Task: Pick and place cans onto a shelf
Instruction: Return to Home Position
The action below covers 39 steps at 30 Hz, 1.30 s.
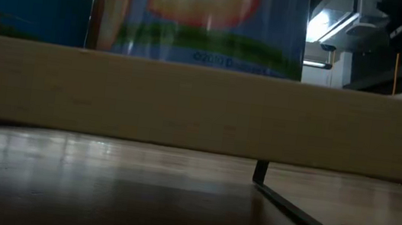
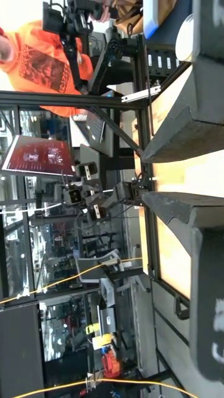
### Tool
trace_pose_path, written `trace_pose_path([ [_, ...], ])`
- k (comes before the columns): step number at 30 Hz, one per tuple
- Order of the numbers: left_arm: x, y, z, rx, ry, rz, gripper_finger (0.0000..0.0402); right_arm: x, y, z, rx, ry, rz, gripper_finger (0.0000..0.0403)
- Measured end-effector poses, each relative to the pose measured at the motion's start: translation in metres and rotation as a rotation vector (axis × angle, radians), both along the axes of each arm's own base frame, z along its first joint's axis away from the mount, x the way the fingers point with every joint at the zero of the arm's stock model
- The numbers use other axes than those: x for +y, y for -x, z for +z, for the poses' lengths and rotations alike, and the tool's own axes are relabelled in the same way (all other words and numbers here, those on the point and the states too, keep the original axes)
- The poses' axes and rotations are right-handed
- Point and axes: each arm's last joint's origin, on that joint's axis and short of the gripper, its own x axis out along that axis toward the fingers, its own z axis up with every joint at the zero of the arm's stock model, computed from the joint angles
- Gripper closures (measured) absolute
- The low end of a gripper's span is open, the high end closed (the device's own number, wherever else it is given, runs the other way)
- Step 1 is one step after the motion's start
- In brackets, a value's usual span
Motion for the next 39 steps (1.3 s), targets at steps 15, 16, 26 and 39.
trace_pose_path([
  [15,0.0,0.0,0.0,0.001,0.001,0.0,0.0323,-0.002,0.004,-0.049,-0.04,-0.015,-0.018,0.0357],
  [16,0.0,0.0,0.0,0.001,0.001,0.0,0.0323,-0.002,0.003,-0.051,-0.034,-0.015,-0.022,0.0357],
  [26,0.0,0.0,-0.004,0.036,0.026,-0.003,0.0323,0.001,-0.009,-0.086,0.008,-0.04,-0.091,0.0357],
  [39,0.0,-0.002,-0.008,0.085,0.047,-0.005,0.0323,0.001,-0.011,-0.091,-0.007,-0.019,-0.106,0.0357],
])
